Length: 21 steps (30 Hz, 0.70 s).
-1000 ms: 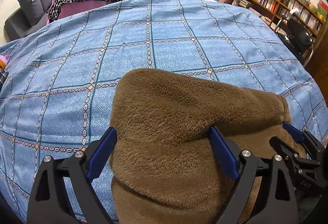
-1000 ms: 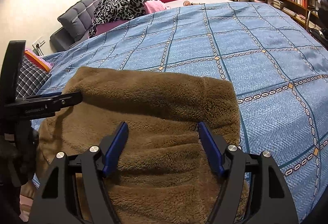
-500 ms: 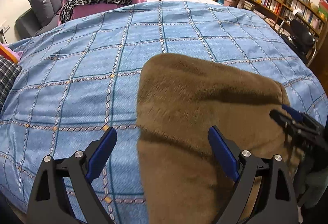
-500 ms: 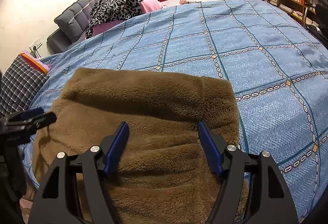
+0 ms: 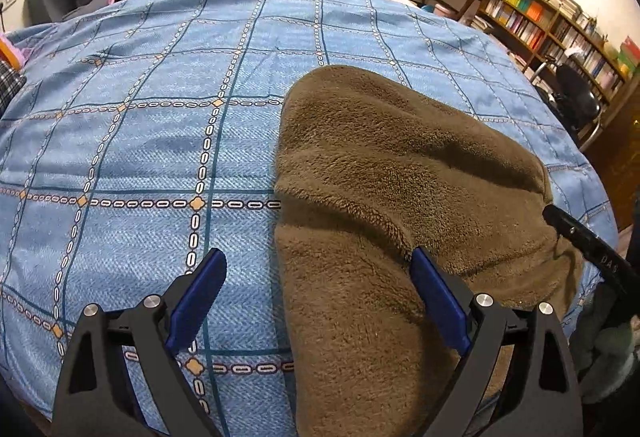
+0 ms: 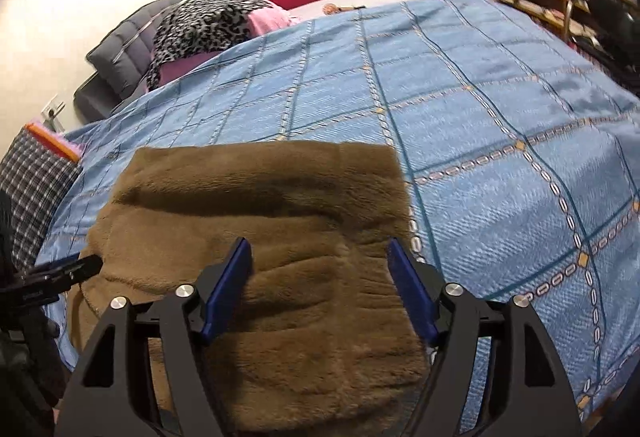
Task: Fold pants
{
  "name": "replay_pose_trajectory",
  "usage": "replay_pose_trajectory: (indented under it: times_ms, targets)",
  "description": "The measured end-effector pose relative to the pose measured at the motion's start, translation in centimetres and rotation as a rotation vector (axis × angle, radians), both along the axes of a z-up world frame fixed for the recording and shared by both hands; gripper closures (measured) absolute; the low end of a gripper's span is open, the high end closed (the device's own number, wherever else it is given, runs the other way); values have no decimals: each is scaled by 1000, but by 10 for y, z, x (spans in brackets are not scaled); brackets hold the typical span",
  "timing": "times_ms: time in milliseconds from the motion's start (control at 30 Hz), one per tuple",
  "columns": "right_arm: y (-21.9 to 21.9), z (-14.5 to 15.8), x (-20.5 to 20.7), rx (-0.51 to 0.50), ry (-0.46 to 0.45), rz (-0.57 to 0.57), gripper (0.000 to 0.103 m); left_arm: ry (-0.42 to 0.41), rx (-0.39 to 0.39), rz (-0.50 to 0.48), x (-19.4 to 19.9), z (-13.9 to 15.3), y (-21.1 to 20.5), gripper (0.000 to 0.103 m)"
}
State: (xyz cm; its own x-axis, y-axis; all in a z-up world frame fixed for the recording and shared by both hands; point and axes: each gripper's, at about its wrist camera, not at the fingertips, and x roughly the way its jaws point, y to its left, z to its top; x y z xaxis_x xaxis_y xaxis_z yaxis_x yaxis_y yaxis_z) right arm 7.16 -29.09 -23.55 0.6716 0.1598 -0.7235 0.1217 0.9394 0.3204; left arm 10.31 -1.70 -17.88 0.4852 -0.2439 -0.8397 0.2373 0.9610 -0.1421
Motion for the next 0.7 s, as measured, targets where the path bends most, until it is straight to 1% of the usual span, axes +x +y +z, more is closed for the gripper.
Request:
replay_pose_trajectory:
  times_ms: [33, 100, 167, 233, 300, 433, 533, 633, 700]
  targets:
    - [-5, -4, 2, 21, 23, -9, 14, 0, 7, -6, 1, -1, -1, 10]
    - [-12, -14, 7, 97, 62, 6, 14, 9, -5, -11, 3, -3, 1, 8]
    - [-19, -24, 11, 176, 97, 19, 14, 30, -32, -17, 7, -7, 4, 8]
    - [-23, -29, 14, 221, 111, 31, 14, 52, -58, -21, 11, -10, 7, 7]
    - [-25, -32, 17, 246, 123, 50, 13, 66, -74, -22, 14, -13, 10, 5]
    - [-31, -37, 22, 308, 144, 86, 10, 83, -96, -32, 18, -17, 12, 5]
    - [-34, -38, 25, 323, 149, 108, 10, 103, -123, -40, 21, -19, 13, 5]
    - [-34, -39, 27, 334, 153, 124, 9, 133, -166, -50, 24, -23, 17, 5]
    - [-34, -39, 29, 338, 156, 134, 8, 161, -211, -58, 28, -28, 21, 5]
